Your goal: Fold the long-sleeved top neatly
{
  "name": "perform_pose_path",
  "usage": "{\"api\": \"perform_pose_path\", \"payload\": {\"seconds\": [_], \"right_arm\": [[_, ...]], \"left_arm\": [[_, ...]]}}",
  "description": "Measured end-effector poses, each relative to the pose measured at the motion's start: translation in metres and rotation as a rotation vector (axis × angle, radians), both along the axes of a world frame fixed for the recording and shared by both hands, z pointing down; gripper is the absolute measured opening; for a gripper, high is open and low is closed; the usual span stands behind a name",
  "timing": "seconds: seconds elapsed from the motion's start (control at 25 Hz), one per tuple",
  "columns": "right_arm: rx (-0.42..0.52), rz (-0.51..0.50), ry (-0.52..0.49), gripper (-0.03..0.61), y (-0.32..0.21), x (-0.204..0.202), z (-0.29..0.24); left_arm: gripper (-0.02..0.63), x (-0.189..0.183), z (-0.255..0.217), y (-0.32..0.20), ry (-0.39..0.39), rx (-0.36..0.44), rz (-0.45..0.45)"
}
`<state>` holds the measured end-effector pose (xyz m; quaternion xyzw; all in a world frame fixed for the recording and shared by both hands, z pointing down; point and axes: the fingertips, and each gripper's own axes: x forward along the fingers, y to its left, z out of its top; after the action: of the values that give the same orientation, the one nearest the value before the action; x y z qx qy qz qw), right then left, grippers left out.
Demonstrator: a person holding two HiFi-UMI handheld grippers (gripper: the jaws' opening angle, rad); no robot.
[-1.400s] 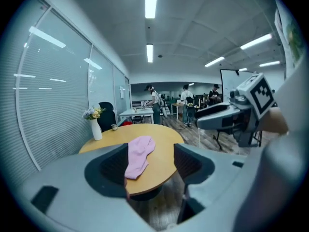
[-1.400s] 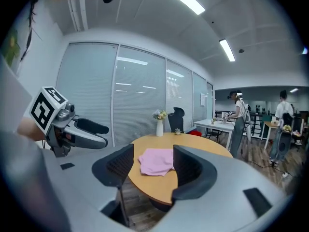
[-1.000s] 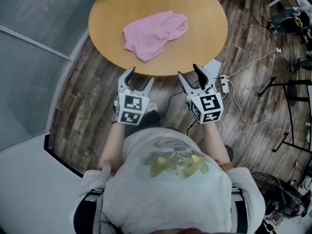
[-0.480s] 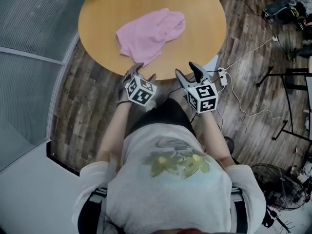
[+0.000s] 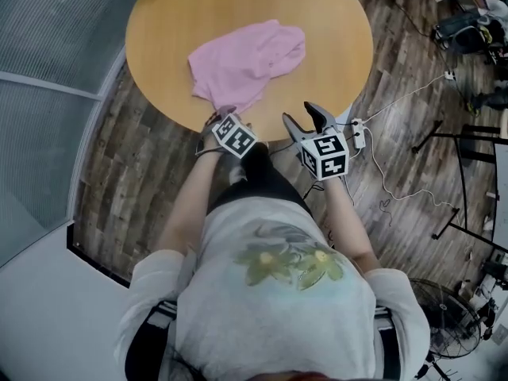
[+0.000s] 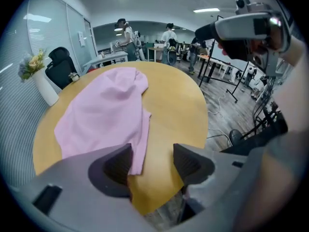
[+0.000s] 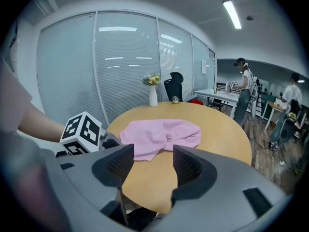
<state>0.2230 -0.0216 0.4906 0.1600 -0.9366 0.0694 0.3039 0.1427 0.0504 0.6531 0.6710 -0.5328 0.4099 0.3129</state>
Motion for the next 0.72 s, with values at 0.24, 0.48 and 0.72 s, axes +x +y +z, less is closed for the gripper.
{"api": "perform_pose_path", "payload": {"seconds": [0.24,0.48,0.72], "right_arm": [[-0.027,-0.057,0.029,0.249,-0.031,-0.018,0.016],[-0.059,-0.098,0.046,0.249,-0.060,-0.039,0.034],[-0.067,-0.170,0.086,0.249,-0.082,-0.057,0.052]], "left_arm": [[0.243,-0.014,0.013,-0.008,0.064,-0.056,-0.077],[0.051,-0.038,0.016,-0.011,0.070,-0.087,-0.164],[0.034,-0.076,-0.051,-0.032,0.334,0.116,-0.455]]}}
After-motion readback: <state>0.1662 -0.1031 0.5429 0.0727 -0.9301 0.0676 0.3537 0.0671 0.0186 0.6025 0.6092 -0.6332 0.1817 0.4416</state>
